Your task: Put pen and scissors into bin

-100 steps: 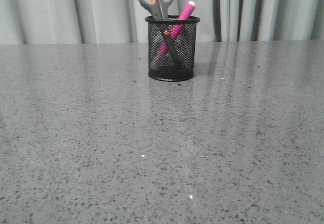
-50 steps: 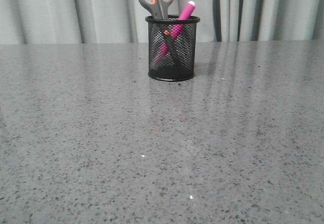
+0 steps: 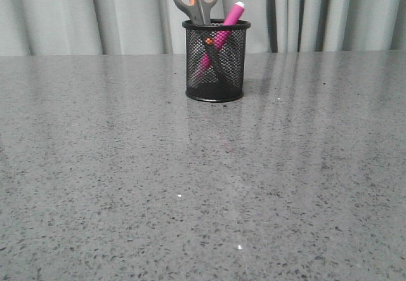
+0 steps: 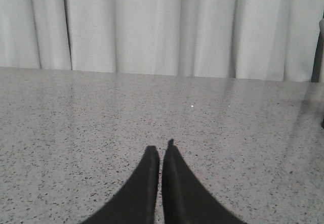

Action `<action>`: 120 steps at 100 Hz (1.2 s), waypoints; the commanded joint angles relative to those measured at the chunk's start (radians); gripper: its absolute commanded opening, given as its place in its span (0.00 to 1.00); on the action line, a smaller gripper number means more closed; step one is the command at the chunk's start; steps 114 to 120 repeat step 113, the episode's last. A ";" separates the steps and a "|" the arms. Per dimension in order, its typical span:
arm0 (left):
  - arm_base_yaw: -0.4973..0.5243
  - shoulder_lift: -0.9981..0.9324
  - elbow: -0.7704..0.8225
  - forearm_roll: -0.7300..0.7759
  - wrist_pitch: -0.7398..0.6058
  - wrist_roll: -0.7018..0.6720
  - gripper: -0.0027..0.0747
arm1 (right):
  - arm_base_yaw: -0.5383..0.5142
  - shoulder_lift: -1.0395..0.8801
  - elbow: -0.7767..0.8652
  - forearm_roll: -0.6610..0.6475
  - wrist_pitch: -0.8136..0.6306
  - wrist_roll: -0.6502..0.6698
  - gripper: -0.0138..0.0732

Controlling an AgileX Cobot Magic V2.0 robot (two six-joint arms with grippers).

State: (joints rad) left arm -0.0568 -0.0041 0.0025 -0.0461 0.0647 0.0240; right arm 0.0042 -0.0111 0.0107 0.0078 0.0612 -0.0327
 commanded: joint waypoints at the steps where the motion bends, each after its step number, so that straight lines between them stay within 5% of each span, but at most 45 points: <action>1: 0.003 -0.033 0.043 -0.010 -0.078 -0.010 0.01 | -0.005 -0.019 0.014 0.005 -0.061 -0.042 0.08; 120: 0.003 -0.033 0.043 -0.010 -0.078 -0.010 0.01 | -0.024 -0.019 0.014 -0.008 -0.061 -0.069 0.08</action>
